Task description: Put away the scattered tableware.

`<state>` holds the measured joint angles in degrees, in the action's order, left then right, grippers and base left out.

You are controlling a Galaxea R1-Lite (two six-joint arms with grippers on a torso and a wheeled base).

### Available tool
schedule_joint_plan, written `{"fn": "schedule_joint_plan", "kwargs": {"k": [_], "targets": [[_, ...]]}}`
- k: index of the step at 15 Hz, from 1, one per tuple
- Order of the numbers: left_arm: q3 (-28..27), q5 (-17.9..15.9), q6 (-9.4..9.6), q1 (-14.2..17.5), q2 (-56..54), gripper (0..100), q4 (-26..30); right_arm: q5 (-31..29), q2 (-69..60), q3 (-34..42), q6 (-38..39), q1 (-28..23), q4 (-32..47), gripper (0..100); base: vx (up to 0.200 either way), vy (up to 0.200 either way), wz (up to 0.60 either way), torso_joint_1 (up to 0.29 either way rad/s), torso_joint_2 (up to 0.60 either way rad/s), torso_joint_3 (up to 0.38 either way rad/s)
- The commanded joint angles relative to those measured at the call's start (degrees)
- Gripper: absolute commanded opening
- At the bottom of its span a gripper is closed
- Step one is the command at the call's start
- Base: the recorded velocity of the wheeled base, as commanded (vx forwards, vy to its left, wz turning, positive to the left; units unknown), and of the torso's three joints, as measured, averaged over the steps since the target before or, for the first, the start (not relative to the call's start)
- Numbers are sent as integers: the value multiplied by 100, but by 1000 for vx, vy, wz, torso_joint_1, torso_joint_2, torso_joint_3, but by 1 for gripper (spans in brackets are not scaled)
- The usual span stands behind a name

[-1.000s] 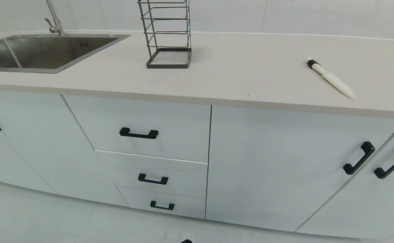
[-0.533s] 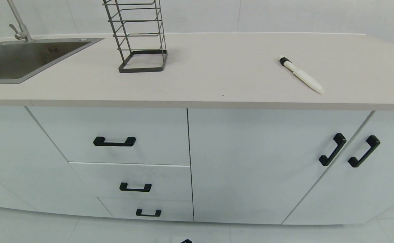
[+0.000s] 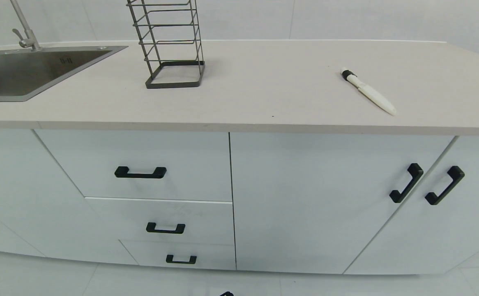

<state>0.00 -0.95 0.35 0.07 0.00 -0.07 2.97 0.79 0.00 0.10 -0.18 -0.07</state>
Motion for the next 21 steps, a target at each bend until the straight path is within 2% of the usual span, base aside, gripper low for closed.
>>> {"fn": "schedule_joint_plan", "kwargs": {"k": [1, 4, 9, 12, 21], "targets": [[0, -2, 0, 1, 18, 100, -1, 1, 9, 0, -1, 1, -1, 100, 0, 0, 0, 0, 0, 0], [0, -2, 0, 1, 18, 100, -1, 1, 9, 0, -1, 1, -1, 100, 200, 0, 0, 2, 2, 2], [0, 7, 0, 1, 18, 100, -1, 1, 9, 0, -1, 1, -1, 100, 0, 0, 0, 0, 0, 0], [0, -2, 0, 1, 18, 100, -1, 1, 9, 0, -10, 1, -1, 100, 0, 0, 0, 137, -54, -48], [0, -2, 0, 1, 18, 100, -1, 1, 9, 0, -1, 1, -1, 100, 0, 0, 0, 218, -498, -209]]}}
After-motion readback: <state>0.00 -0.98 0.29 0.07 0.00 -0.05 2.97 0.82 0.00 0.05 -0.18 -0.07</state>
